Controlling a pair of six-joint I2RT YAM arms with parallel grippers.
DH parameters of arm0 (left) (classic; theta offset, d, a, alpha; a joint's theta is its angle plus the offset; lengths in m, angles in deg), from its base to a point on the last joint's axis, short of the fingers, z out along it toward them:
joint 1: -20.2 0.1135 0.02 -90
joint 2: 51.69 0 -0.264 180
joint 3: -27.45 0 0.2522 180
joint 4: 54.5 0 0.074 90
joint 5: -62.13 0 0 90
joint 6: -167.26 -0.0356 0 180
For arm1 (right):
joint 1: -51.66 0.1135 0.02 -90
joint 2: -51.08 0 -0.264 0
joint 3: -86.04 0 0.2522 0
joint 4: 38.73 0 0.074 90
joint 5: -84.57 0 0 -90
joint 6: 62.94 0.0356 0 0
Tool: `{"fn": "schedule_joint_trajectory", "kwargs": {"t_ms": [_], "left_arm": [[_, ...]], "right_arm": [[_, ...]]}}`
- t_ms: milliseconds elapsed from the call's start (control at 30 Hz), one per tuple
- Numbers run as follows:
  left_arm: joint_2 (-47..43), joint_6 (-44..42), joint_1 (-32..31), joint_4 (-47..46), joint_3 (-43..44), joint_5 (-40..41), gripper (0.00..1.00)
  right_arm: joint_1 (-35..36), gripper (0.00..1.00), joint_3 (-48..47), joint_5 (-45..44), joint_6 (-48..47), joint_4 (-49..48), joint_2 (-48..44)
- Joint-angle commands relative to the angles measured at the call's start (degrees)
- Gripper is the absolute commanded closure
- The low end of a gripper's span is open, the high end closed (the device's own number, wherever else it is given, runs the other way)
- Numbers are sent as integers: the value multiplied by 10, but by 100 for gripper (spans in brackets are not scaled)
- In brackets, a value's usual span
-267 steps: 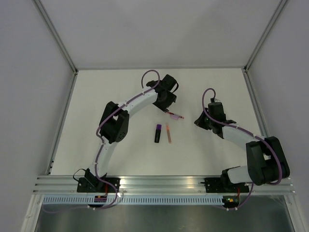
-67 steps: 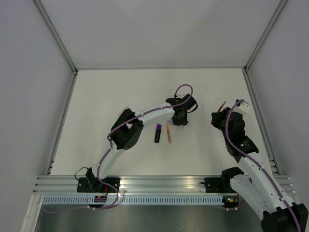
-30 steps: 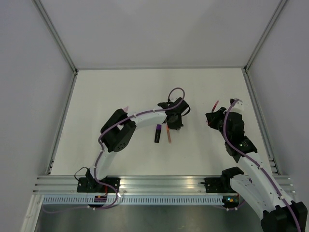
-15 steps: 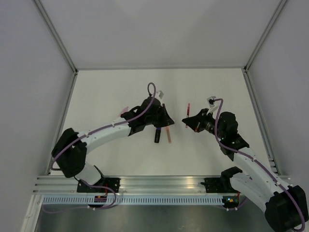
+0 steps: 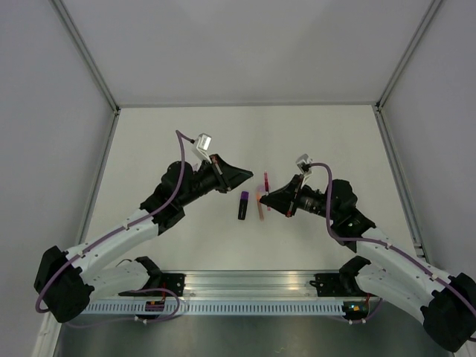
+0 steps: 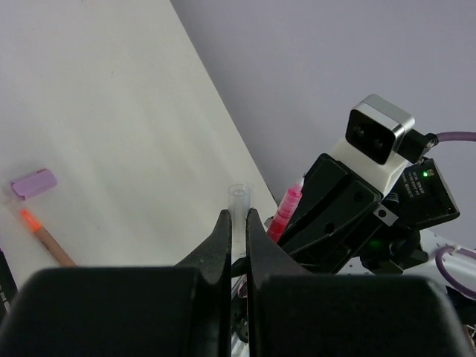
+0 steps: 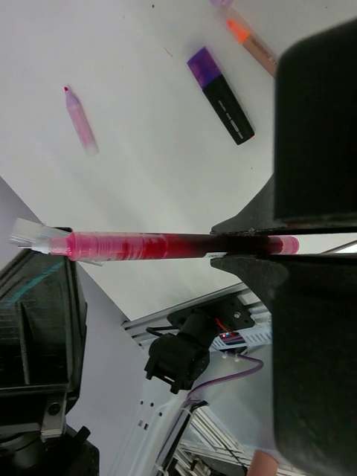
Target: Insert the pens into the pen caps
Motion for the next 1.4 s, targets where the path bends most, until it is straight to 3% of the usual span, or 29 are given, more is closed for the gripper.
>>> {"fn": "schedule_joint_trajectory", "kwargs": {"t_ms": [0,367,1367], "left_arm": [[-17,14,0,-71,-5,-20,98],[-66,1,0,-103,-22,-2,98],[-18,3,-1,-173,-52,-40,98]], "right_arm": [[20,100,-19,18,-25,-22,9],[68,100,-37,10,-45,0,37],[84,100,-40,-25,-44,12,31]]}}
